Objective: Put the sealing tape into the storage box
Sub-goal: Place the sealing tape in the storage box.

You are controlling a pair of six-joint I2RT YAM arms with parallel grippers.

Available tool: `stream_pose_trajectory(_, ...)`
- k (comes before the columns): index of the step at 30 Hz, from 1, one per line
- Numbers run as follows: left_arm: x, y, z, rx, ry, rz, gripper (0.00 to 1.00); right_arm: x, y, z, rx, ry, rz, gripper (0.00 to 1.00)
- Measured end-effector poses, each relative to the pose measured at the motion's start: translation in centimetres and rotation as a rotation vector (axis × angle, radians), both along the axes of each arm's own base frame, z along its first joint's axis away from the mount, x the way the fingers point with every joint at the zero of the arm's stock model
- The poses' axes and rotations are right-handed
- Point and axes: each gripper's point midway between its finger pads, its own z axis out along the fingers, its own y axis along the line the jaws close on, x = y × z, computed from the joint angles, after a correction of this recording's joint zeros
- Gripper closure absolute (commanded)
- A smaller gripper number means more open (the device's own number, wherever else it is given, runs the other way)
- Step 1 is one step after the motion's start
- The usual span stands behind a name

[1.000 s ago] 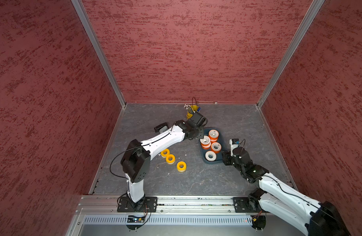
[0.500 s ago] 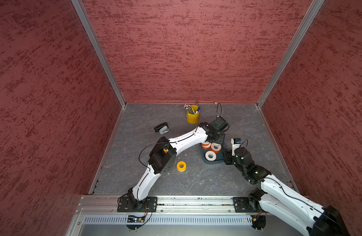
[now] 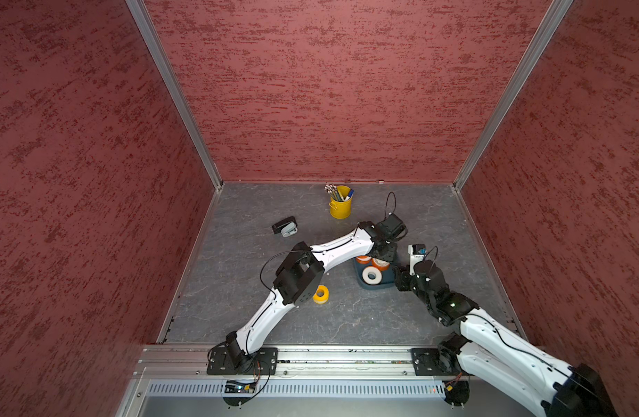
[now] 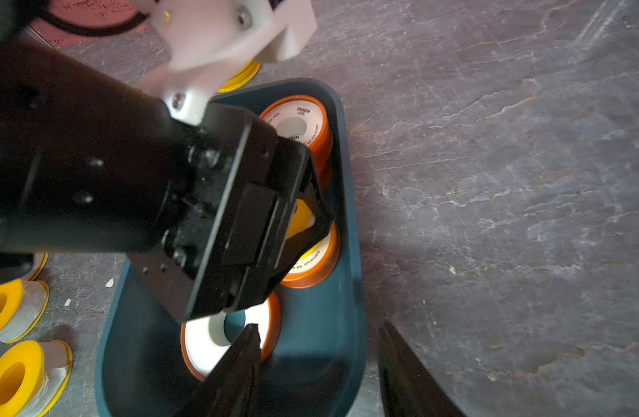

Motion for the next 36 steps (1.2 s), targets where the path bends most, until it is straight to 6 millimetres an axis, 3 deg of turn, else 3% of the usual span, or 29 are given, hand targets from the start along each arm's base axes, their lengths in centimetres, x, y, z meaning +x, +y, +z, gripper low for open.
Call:
stream_pose_trajectory(16,0.1,-0.4,0.4,0.023,-0.026,-0.020,0.31,0.0,0.0,-0.5,-0.009,0.015,0.000,0.45)
stream_pose_trajectory(23,0.2,-0.4,-0.5,0.043,-0.022,-0.019,0.30,0.0,0.0,-0.7,-0.015,0.024,0.000,0.46)
stream_pose_trajectory(36,0.6,-0.2,-0.3,0.060,-0.049,-0.028,0.29,0.0,0.0,-0.8,-0.016,0.027,0.001,0.45)
